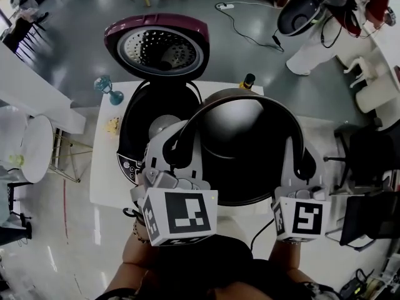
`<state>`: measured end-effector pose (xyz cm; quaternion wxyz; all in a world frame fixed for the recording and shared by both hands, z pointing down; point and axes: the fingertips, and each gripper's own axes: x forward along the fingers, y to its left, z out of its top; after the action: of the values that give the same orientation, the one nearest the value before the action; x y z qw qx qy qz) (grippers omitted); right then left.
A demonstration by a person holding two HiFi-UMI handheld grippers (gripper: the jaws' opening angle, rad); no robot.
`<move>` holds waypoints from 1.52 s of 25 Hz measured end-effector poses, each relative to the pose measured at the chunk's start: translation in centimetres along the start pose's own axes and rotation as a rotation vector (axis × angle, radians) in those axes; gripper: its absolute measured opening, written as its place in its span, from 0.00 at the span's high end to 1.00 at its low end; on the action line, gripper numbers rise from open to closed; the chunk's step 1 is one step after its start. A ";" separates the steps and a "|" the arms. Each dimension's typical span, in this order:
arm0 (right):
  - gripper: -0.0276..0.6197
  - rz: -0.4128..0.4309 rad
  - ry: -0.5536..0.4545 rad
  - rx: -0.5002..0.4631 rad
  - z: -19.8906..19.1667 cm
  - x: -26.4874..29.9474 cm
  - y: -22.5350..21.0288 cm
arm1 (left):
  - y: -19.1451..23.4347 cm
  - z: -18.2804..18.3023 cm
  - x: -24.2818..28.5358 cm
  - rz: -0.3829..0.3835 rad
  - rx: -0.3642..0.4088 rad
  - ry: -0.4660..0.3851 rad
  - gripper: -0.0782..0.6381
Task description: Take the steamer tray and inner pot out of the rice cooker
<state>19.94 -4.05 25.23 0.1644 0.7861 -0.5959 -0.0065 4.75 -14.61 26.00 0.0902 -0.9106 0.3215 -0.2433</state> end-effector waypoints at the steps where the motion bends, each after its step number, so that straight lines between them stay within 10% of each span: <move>1: 0.94 -0.002 0.009 0.000 -0.5 -0.6 -1.0 | -1.2 0.3 0.2 -0.008 0.005 0.003 0.87; 20: 0.94 0.084 0.321 0.051 -16.6 -7.5 -5.4 | -18.1 -9.2 1.6 -0.178 -0.034 0.277 0.85; 38: 0.94 0.291 0.548 0.085 -28.5 -5.8 -0.1 | -22.1 -21.3 2.5 -0.226 -0.147 0.565 0.84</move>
<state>24.23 8.56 51.03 0.2851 0.6713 -0.6352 0.2542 7.68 0.80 52.50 -0.0965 -0.8411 0.2472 -0.4712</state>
